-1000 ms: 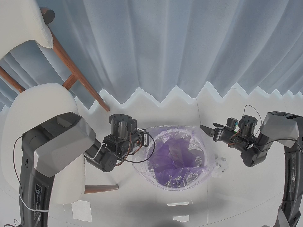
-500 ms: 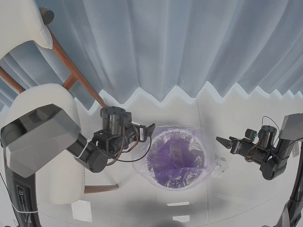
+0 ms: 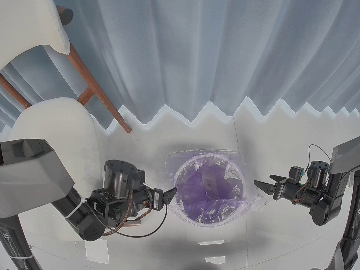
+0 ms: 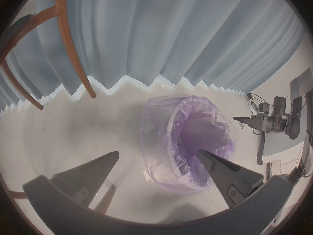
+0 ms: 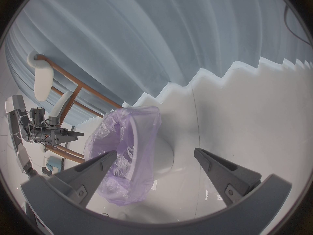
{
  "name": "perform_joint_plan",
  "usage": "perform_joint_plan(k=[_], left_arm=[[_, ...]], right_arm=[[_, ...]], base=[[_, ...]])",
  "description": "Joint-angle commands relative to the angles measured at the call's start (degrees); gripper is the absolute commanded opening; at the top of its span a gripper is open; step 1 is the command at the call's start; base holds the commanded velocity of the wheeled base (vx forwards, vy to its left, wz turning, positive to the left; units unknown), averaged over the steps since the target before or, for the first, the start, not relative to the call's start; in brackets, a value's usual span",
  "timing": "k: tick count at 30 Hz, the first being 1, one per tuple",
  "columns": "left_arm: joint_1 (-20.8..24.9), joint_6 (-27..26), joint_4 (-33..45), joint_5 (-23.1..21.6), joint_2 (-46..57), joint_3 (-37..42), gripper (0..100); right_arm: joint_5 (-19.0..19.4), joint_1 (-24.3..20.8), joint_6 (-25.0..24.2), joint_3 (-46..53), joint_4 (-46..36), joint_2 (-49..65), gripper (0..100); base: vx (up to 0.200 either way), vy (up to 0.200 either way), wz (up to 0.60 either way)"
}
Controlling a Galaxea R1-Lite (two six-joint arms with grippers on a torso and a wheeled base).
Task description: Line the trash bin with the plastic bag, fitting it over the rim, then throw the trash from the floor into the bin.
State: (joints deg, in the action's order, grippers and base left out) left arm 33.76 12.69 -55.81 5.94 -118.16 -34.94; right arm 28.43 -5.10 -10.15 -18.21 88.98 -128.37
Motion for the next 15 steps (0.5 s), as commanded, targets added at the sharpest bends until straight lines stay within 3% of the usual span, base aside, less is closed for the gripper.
perform_joint_plan(k=[1, 6, 13, 14, 15], left_arm=[[0.7, 0.5, -7.1, 0.3, -5.7, 2.9, 100], [0.2, 0.3, -12.2, 1.9, -11.0, 2.9, 100], [1.5, 0.1, -12.3, 4.4, -12.1, 2.6, 100], [1.8, 0.2, -12.8, 4.3, -12.8, 2.4, 100], [1.8, 0.2, -13.3, 4.3, -13.1, 2.2, 100]], right_arm=[[0.7, -0.8, 1.0, -0.9, 0.8, -4.0, 100], [0.7, -1.5, 1.1, -3.2, 0.8, -6.4, 100], [0.7, -1.6, 1.2, -5.3, 0.8, -8.3, 100], [0.6, -1.6, 1.2, -5.5, 0.8, -8.8, 0], [0.6, -1.6, 1.2, -5.6, 0.8, -8.9, 0]], base=[[0.000, 0.000, 0.00], [0.000, 0.000, 0.00], [0.000, 0.000, 0.00], [0.000, 0.000, 0.00], [0.000, 0.000, 0.00]])
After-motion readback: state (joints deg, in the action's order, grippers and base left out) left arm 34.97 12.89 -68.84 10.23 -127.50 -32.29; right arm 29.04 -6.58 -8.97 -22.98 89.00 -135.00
